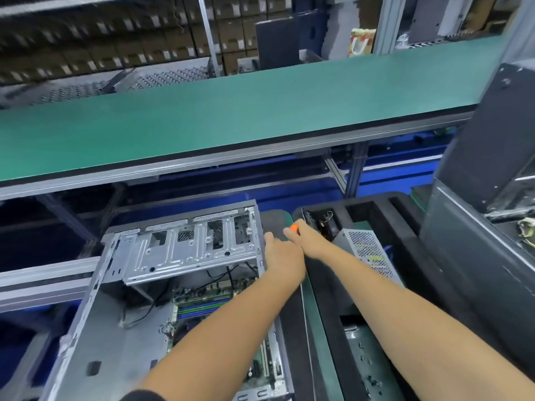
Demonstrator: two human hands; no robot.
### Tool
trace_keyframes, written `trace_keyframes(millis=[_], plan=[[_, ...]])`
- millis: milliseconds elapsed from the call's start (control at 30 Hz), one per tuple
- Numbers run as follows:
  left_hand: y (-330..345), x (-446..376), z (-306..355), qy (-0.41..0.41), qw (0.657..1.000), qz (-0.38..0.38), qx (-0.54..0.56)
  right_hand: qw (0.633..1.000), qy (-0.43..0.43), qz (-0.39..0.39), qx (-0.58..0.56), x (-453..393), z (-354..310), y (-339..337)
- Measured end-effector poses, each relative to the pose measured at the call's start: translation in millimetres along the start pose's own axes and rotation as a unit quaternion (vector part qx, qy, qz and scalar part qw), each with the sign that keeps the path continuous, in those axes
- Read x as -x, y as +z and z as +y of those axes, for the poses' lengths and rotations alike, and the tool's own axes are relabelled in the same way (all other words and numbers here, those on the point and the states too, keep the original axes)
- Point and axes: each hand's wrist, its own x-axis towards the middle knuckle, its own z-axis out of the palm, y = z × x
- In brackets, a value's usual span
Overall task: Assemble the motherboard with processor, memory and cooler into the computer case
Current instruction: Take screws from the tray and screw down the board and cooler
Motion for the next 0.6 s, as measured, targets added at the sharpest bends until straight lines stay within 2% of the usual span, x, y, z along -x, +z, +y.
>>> trace_keyframes(millis=[100, 267, 367, 600], plan=[[12, -7, 5, 0.031, 0.997, -0.052, -0.056, 0.999, 0.021, -0.031, 0.000, -10, 20, 16], [31, -18, 17, 0.050, 0.991, -0.117, -0.046, 0.996, 0.044, -0.078, 0.010, -16, 43, 33], [39, -21, 21, 0.054, 0.981, -0.170, -0.082, 0.994, 0.050, -0.093, 0.039, -17, 50, 39], [37, -19, 23, 0.074, 0.972, -0.175, -0.136, 0.991, 0.085, -0.085, 0.055, -9, 51, 35]])
